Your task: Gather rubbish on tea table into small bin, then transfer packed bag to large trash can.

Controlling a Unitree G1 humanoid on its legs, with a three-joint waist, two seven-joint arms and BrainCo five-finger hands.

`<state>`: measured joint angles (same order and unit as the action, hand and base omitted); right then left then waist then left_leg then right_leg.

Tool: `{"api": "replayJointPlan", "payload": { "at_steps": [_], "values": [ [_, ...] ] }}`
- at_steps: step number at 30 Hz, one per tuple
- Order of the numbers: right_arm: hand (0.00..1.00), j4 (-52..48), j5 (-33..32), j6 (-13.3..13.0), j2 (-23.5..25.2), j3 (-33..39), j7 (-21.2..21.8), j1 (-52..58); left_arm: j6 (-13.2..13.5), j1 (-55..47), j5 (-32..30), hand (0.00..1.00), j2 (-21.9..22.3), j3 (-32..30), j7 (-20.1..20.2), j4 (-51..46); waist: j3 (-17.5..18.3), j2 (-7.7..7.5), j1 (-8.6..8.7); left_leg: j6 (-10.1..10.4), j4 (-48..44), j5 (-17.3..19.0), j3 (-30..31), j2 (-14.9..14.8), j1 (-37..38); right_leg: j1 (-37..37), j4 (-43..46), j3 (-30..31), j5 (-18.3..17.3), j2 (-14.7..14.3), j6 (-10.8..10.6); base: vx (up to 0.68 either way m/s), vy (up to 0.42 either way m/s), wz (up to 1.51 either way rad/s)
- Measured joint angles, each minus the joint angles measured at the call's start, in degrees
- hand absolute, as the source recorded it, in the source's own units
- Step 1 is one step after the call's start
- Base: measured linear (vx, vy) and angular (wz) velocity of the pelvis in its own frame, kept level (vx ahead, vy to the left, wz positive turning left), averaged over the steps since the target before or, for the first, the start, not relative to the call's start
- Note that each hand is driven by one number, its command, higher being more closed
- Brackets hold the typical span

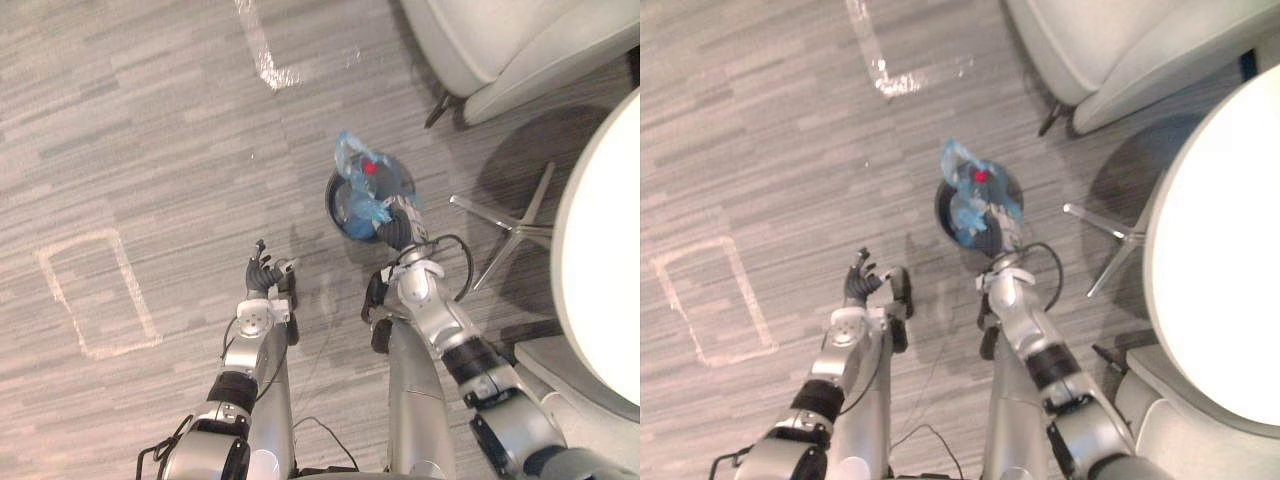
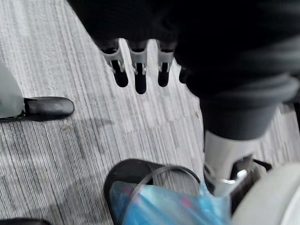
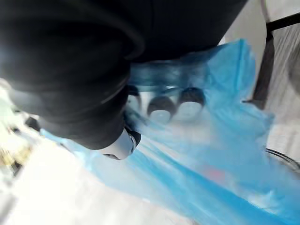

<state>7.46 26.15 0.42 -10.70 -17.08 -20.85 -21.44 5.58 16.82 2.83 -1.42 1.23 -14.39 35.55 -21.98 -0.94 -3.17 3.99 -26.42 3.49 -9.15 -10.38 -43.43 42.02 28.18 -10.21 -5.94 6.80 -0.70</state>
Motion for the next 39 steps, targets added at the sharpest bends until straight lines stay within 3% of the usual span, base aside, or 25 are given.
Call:
{"api": "replayJointPlan", "payload": {
  "at_steps": [5, 8, 12, 18, 22, 27, 33, 39],
  "values": [
    [1.00, -7.9, -2.7, -1.5, 2.4, 0.1, 2.5, 7.7, -1.1, -5.5, -1.7, 0.00, -0.1, -0.1, 1.0, 1.8, 3.6, -2.20, 0.09, 0.6, 5.0, 0.1, -1.6, 0.0, 10.2, -9.8, -5.8, 0.8, 0.6, -1.1, -0.6, 0.10, -0.030, -0.11],
    [1.00, -9.0, -4.3, -3.1, 3.7, 0.2, 4.0, 10.0, -1.4, -8.1, -2.8, 0.00, -0.2, -0.1, 1.2, 7.4, 8.1, -2.98, 0.23, 1.1, 9.8, -0.6, -2.4, 0.6, 15.8, -15.0, -11.0, 1.6, 2.1, -1.7, -1.1, 0.14, -0.014, -0.14],
    [1.00, -8.9, -6.6, -4.1, 3.5, 0.5, 6.8, 10.9, -2.2, -11.0, -4.0, 0.00, -0.8, -0.1, 2.4, 13.4, 11.7, -3.07, 0.86, 1.0, 18.8, -3.8, -2.8, 2.3, 24.1, -23.4, -20.7, 2.0, 5.7, -1.9, -1.9, 0.13, 0.014, -0.05],
    [1.00, -8.9, -9.8, -5.7, 3.1, 1.2, 10.7, 14.1, -2.5, -14.3, -5.6, 0.00, -3.0, 0.0, 3.5, 14.3, 14.7, -3.01, 1.26, 1.1, 22.3, -4.4, -3.1, 3.9, 29.9, -29.9, -26.5, 2.9, 7.8, -2.0, -2.7, 0.06, 0.023, -0.05],
    [1.00, -8.9, -12.8, -6.8, 0.7, 0.8, 13.5, 15.9, -2.0, -18.3, -5.5, 0.00, -4.8, 2.8, 4.6, 3.8, 16.6, -2.98, 1.31, 0.9, 24.4, -4.5, -2.9, 4.3, 32.2, -31.7, -28.2, 3.4, 8.6, -1.9, -2.9, -0.01, 0.016, -0.06],
    [1.00, -8.9, -16.3, -8.2, -3.7, 0.5, 16.2, 15.9, 0.5, -22.1, -4.6, 0.00, -7.0, 6.2, 6.8, -11.0, 18.7, -2.43, 1.31, 0.7, 27.8, -5.3, -2.6, 5.1, 34.7, -32.9, -29.5, 4.3, 9.3, -1.6, -3.4, -0.02, 0.026, -0.05],
    [1.00, -9.1, -20.0, -9.0, -5.8, 0.4, 17.8, 15.0, 3.2, -22.3, -3.6, 0.00, -9.1, 7.2, 7.2, -19.7, 20.3, -1.71, 1.52, 0.5, 30.1, -6.4, -2.6, 5.8, 36.6, -34.1, -30.8, 4.8, 10.3, -1.5, -3.5, 0.01, 0.017, -0.03],
    [1.00, -13.4, -22.8, -9.6, -7.5, -0.2, 19.1, 14.2, 4.2, -22.1, -2.6, 0.00, -11.5, 9.6, 8.1, -24.8, 21.1, -1.69, 2.22, 0.5, 30.5, -6.4, -2.5, 5.9, 37.7, -35.2, -31.4, 4.8, 10.4, -1.5, -3.5, 0.00, 0.003, -0.01]
  ]
}}
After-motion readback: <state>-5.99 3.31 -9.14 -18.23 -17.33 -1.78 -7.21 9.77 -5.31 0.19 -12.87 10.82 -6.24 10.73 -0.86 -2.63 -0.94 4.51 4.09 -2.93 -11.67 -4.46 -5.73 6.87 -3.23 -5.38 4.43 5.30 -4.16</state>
